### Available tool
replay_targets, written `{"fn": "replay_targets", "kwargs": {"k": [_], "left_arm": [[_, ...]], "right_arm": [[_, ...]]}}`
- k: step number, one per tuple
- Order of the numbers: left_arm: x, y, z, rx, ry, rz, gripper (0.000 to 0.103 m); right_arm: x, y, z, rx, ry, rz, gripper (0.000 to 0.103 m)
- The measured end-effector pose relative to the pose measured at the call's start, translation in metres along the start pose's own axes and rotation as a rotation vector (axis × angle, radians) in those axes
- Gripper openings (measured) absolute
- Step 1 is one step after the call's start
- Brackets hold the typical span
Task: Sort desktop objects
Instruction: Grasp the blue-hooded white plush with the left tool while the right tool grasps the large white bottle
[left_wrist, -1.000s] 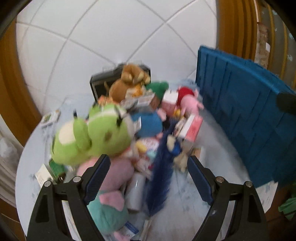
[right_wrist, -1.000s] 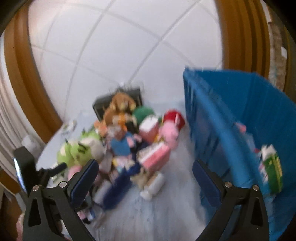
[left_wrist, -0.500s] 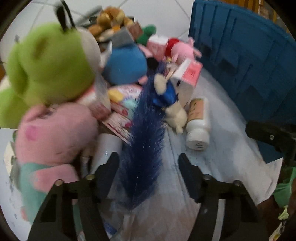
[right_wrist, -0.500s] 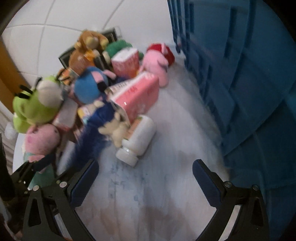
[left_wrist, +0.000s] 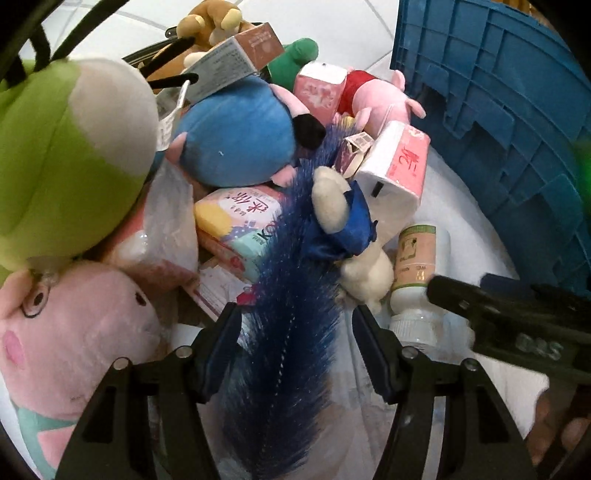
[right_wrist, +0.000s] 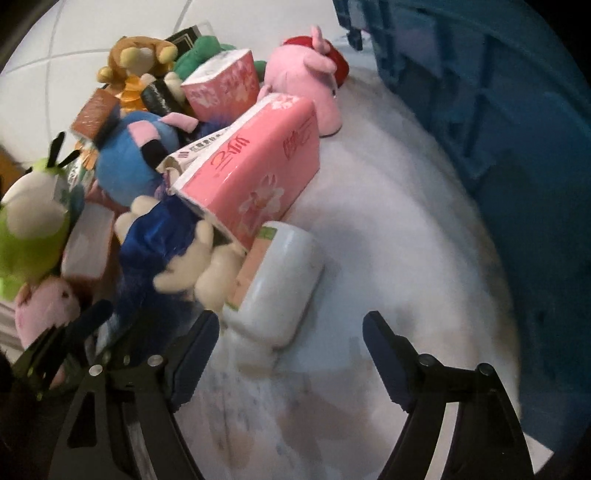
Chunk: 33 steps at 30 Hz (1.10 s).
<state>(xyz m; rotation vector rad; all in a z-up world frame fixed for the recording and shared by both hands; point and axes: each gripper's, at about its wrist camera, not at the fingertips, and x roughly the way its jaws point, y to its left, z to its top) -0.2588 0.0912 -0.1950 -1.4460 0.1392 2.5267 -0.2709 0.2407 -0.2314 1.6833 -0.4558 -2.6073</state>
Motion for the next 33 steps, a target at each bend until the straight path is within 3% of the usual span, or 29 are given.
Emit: {"fn": "replay_targets", "kwargs": {"k": [2, 3, 4, 5, 6, 8, 14, 19, 23, 25, 33], "left_arm": [[-0.002, 0.001, 0.002, -0.001, 0.001, 0.003, 0.062], [-0.005, -0.001, 0.004, -0.001, -0.006, 0.003, 0.062], [-0.008, -0.002, 0.006, -0.001, -0.011, 0.003, 0.062], [-0.012, -0.006, 0.009, -0.001, -0.021, -0.008, 0.062], [-0.014, -0.008, 0.011, -0.003, -0.028, -0.024, 0.062], [-0.013, -0.016, 0.016, 0.000, -0.028, -0.048, 0.062], [0.029, -0.039, 0.027, -0.054, 0.056, -0.091, 0.060], [0.067, -0.042, 0.040, -0.103, 0.093, -0.045, 0.060], [0.086, -0.047, 0.044, -0.077, 0.104, -0.017, 0.059], [0.086, -0.050, 0.041, -0.046, 0.094, -0.007, 0.054], [0.060, -0.052, 0.019, 0.022, 0.081, -0.019, 0.051]], "right_arm": [[0.015, 0.001, 0.005, 0.000, 0.016, -0.001, 0.080], [0.019, 0.002, 0.007, 0.001, 0.023, 0.011, 0.074], [0.023, 0.001, 0.009, 0.004, 0.032, 0.044, 0.060], [0.025, 0.002, 0.010, 0.002, 0.039, 0.051, 0.056], [0.023, 0.003, 0.010, -0.011, 0.030, 0.003, 0.055], [0.017, -0.002, 0.008, -0.036, 0.020, -0.057, 0.055], [0.002, -0.031, 0.002, -0.016, 0.031, -0.118, 0.056], [-0.002, -0.038, 0.001, -0.024, 0.021, -0.112, 0.056], [0.001, -0.038, 0.003, -0.040, 0.032, -0.100, 0.057], [0.003, -0.039, 0.003, -0.042, 0.044, -0.097, 0.057], [0.002, -0.037, -0.001, -0.060, 0.050, -0.100, 0.055]]}}
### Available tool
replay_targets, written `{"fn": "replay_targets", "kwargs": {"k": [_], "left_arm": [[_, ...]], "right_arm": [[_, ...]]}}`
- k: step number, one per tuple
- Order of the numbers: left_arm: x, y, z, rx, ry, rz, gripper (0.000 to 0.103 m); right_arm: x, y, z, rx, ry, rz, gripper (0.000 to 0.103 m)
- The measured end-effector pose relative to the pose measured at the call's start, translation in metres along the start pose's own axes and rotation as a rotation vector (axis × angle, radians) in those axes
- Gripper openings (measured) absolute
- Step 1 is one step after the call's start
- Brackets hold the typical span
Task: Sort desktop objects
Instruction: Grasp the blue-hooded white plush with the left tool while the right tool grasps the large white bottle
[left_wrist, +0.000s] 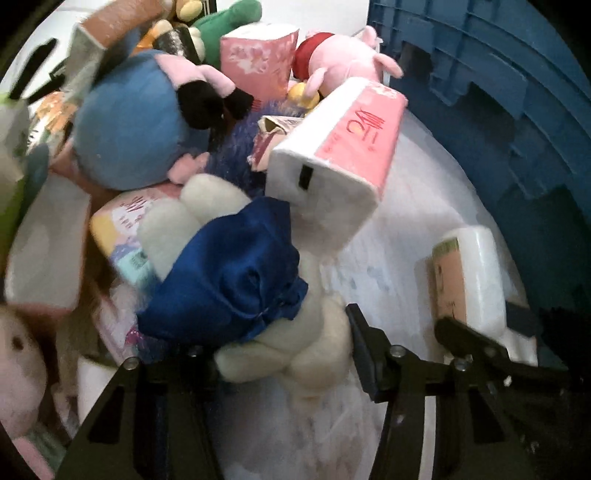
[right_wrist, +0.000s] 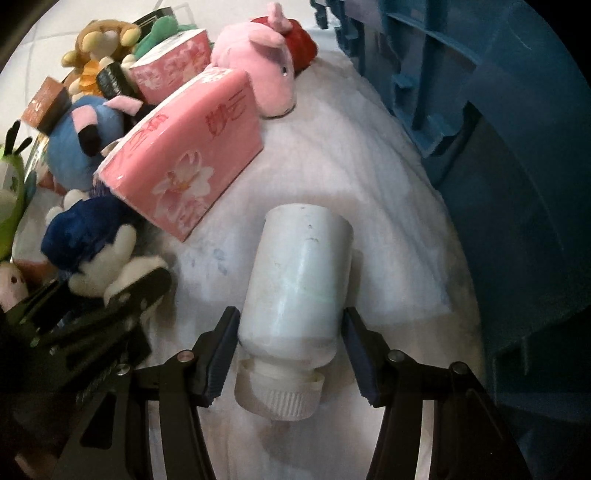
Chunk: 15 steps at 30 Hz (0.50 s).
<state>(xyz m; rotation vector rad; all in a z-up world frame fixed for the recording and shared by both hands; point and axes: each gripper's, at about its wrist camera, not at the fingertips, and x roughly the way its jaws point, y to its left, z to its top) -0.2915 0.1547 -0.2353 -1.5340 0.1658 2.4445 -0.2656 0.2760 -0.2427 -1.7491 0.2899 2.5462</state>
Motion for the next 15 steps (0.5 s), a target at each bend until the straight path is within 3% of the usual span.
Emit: {"fn": "replay_targets", "kwargs": {"k": [7, 15], "left_arm": [[-0.043, 0.011, -0.013, 0.015, -0.066, 0.018, 0.051], [-0.110, 0.031, -0.024, 0.009, -0.164, 0.049, 0.051]], "right_arm": [[-0.031, 0.020, -0.008, -0.064, -0.046, 0.006, 0.055], [-0.109, 0.048, -0.025, -0.155, -0.164, 0.031, 0.055]]}}
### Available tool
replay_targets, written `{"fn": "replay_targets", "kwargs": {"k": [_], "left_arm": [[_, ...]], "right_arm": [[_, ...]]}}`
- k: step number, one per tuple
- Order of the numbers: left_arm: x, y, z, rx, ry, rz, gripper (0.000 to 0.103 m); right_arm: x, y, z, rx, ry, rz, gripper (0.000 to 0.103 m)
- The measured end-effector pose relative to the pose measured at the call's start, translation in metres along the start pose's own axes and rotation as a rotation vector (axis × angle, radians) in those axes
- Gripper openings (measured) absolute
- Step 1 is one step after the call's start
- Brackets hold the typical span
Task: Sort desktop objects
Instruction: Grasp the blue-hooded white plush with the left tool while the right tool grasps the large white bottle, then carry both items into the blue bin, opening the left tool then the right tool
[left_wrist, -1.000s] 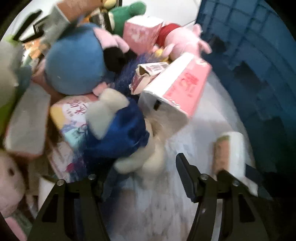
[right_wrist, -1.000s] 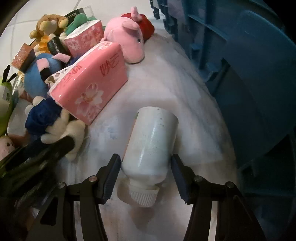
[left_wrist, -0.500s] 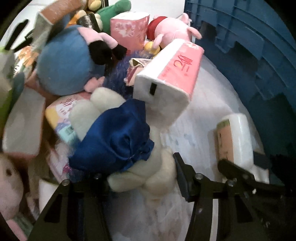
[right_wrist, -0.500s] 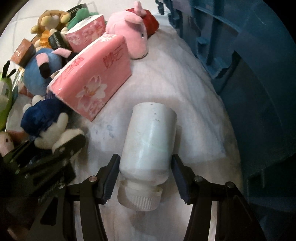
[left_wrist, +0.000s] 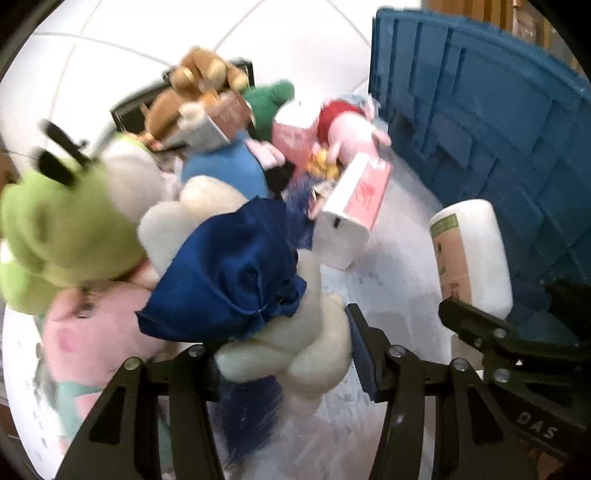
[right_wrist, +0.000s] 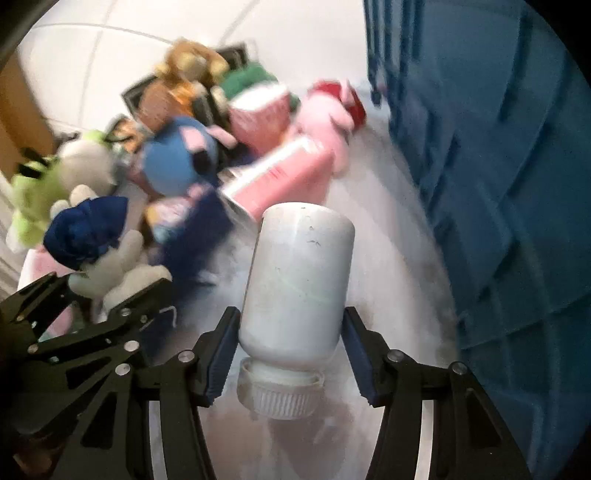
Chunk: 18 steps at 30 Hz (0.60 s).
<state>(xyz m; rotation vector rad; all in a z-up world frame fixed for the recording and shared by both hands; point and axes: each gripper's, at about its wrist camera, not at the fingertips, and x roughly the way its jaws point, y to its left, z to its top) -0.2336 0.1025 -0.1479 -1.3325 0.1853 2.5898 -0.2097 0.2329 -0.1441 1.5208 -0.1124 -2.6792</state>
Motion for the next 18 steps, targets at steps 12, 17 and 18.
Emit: {"fn": "replay_targets", "kwargs": {"k": [12, 17, 18], "left_arm": [[-0.109, -0.008, 0.024, 0.034, -0.227, -0.019, 0.051], [-0.138, -0.031, 0.034, 0.072, -0.292, -0.057, 0.051], [-0.145, -0.038, 0.038, 0.085, -0.309, -0.069, 0.051]], "right_arm": [[-0.119, 0.029, 0.026, -0.082, -0.264, -0.022, 0.055], [-0.168, 0.022, 0.026, -0.076, -0.343, -0.047, 0.055], [-0.178, 0.018, 0.026, -0.071, -0.361, -0.054, 0.055]]}}
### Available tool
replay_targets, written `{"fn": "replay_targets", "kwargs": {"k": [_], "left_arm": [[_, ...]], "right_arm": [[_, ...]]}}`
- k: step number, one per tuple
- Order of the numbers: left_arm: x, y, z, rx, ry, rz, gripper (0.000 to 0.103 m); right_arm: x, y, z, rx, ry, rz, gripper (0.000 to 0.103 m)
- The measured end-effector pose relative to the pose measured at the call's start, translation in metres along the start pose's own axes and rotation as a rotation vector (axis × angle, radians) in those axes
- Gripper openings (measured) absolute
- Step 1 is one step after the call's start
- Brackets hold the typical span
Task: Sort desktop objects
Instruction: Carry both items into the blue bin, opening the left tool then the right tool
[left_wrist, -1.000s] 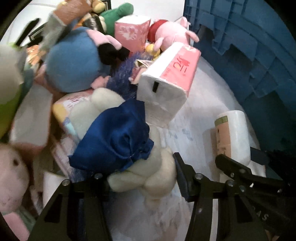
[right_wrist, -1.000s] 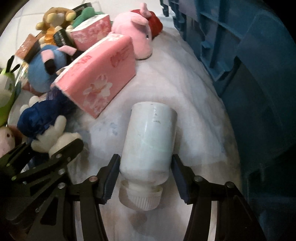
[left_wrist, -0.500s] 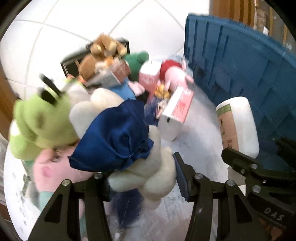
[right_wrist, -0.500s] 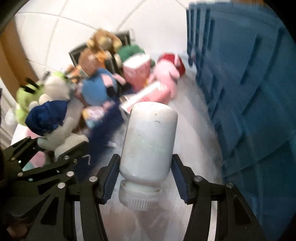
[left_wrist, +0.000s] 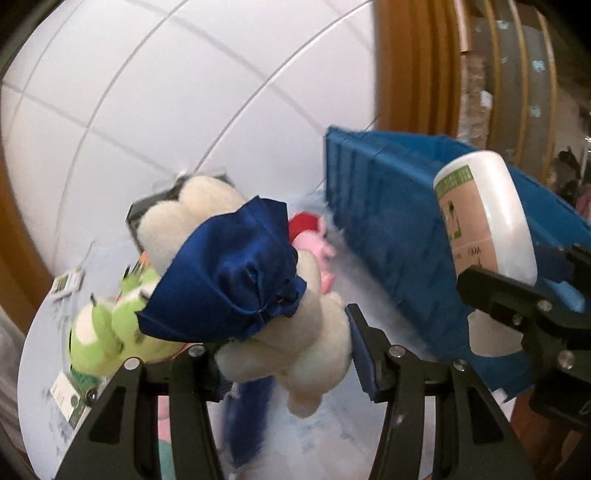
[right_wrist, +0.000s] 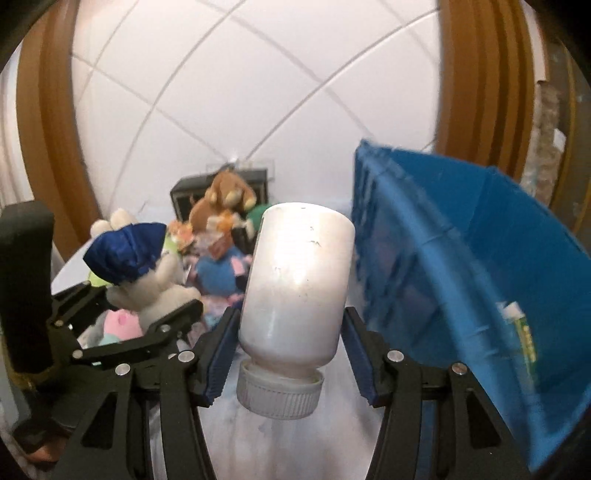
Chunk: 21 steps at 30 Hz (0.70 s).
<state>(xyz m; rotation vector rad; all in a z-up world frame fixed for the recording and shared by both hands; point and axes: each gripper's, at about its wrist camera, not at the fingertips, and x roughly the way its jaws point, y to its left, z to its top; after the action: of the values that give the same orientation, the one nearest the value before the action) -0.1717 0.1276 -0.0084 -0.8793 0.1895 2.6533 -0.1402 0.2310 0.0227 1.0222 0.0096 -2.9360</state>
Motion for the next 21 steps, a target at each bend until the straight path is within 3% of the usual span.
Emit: {"fn": "replay_targets", "kwargs": {"k": [6, 11, 16, 21], "left_arm": [[-0.025, -0.052, 0.034, 0.057, -0.076, -0.094, 0.051], [-0.027, -0.111, 0.068, 0.095, -0.100, -0.164, 0.051], [-0.011, -0.168, 0.089, 0.137, -0.055, -0.213, 0.051], [0.003, -0.216, 0.102, 0.169, -0.016, -0.217, 0.051]], "right_arm": [[-0.061, -0.038, 0.014, 0.032, -0.102, -0.068, 0.055], [-0.101, -0.088, 0.023, 0.065, -0.168, -0.173, 0.055], [-0.109, -0.152, 0.025, 0.087, -0.150, -0.284, 0.055], [-0.100, -0.211, 0.016, 0.080, -0.096, -0.336, 0.055]]}}
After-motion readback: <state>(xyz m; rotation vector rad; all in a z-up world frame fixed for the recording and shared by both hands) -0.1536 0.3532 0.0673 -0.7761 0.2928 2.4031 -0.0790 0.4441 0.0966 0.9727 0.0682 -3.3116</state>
